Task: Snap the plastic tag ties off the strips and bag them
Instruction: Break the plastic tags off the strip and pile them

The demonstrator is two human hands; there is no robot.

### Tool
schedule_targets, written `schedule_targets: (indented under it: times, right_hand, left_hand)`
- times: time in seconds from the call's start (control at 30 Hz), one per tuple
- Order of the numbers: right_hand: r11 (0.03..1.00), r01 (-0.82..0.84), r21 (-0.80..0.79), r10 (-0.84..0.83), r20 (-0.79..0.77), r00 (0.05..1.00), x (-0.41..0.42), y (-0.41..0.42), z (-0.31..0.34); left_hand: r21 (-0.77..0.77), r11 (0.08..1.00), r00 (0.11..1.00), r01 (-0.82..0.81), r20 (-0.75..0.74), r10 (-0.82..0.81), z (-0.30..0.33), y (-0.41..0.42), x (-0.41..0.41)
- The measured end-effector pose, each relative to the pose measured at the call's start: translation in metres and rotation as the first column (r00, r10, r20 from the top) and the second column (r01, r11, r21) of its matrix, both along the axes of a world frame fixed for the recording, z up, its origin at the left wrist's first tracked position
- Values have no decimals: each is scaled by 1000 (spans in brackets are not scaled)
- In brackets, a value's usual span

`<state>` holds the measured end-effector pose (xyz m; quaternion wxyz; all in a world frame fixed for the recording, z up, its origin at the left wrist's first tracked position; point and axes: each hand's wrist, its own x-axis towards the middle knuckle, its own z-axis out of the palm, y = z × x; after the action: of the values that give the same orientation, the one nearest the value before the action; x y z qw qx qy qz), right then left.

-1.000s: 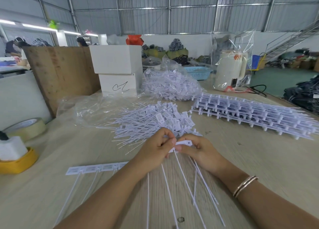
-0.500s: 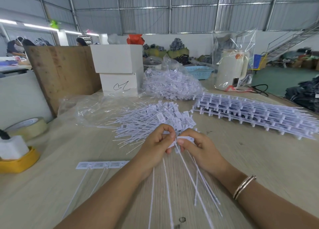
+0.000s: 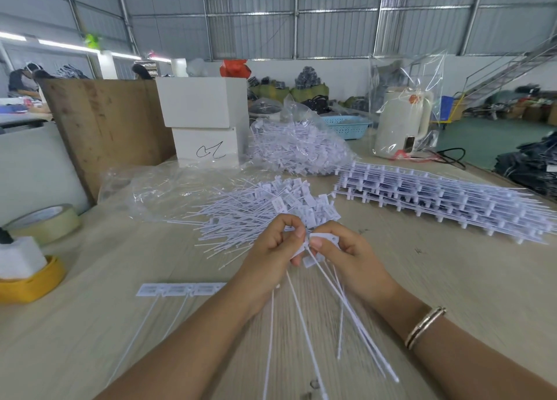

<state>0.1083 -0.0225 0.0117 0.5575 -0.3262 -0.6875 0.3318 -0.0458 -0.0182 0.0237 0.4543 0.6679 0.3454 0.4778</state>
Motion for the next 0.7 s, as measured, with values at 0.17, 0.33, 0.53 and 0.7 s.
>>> schedule_targets:
  times: [0.17,0.33,0.53,0.7]
  right_hand:
    - [998,26,-51,-34,-160,987,3,-2,8]
    - [967,176,-182,-141,186,972,20,3,7]
    - [875,474,93,-396,701,593,17,14,-4]
    - [807,534,253,-501,772,391,18,16,-7]
  left_hand:
    - [-49,999,993,-9,118,15,1,6,-3]
    - [143,983,993,-114,-24,119,5,16,-16]
    - [329,938,856,-106,-451,255,-7,16,-13]
    - [317,948,778,-21,-590,215,-11,11,-11]
